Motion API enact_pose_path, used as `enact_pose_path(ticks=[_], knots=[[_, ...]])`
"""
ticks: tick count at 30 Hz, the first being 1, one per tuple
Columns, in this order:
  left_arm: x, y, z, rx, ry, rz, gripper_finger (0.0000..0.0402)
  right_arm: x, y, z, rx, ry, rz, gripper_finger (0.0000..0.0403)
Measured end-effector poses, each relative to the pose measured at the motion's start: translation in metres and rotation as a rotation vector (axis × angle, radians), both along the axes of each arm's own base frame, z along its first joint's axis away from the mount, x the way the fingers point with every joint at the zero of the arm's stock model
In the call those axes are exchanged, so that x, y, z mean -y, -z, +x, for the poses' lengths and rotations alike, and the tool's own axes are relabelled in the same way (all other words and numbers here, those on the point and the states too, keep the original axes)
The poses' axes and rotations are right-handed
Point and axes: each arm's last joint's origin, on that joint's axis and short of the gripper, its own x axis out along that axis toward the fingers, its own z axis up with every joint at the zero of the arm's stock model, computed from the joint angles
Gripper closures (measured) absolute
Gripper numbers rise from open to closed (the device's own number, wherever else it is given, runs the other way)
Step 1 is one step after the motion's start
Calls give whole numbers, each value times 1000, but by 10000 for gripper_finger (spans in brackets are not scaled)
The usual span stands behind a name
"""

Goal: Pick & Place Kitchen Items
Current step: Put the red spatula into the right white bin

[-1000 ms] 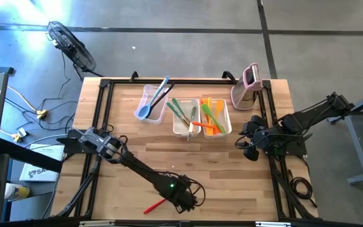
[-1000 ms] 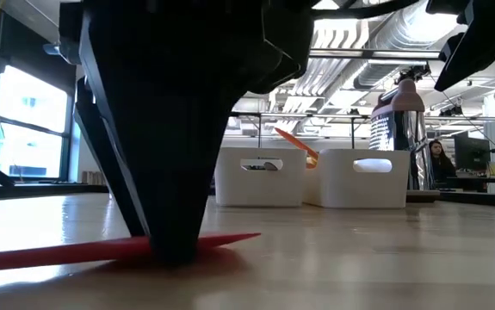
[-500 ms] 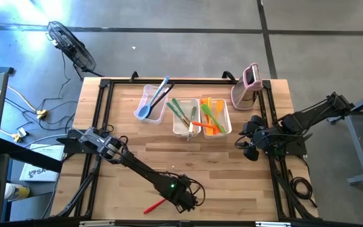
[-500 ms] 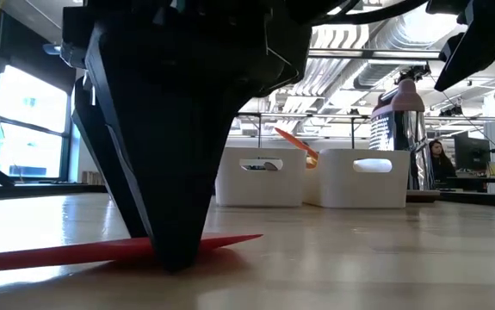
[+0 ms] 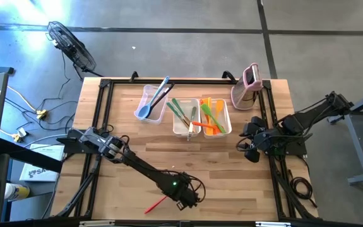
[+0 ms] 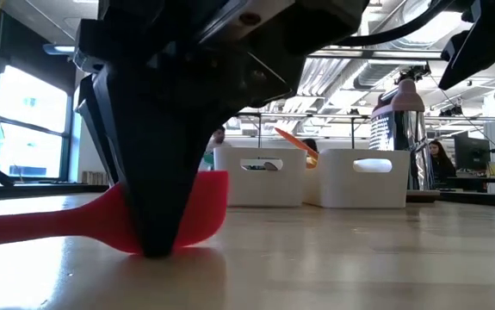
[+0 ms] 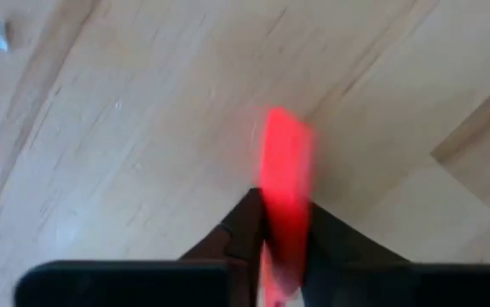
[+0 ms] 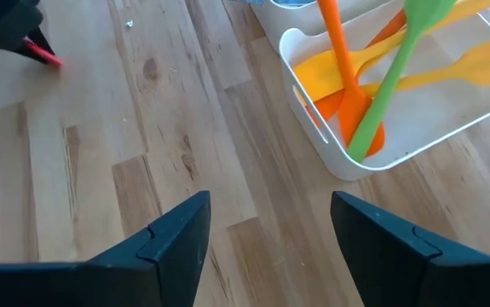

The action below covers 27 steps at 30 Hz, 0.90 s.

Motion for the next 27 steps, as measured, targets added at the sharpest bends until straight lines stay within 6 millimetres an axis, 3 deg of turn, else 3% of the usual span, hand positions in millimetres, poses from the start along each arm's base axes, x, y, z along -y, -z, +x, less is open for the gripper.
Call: enact_pose_path(ticks=[4,15,21,27], knots=[[0,0,0,-3,0,8,387,0,0,0,2,12,9,167],[1,-10,2,8,1,36,387,-1,0,0,6,6,26,167],[2,-49,9,62,28,157,387,-11,-4,1,49,-84,59,167],[-2,-102,16,279,63,278,387,-28,-7,-2,88,-196,104,167]])
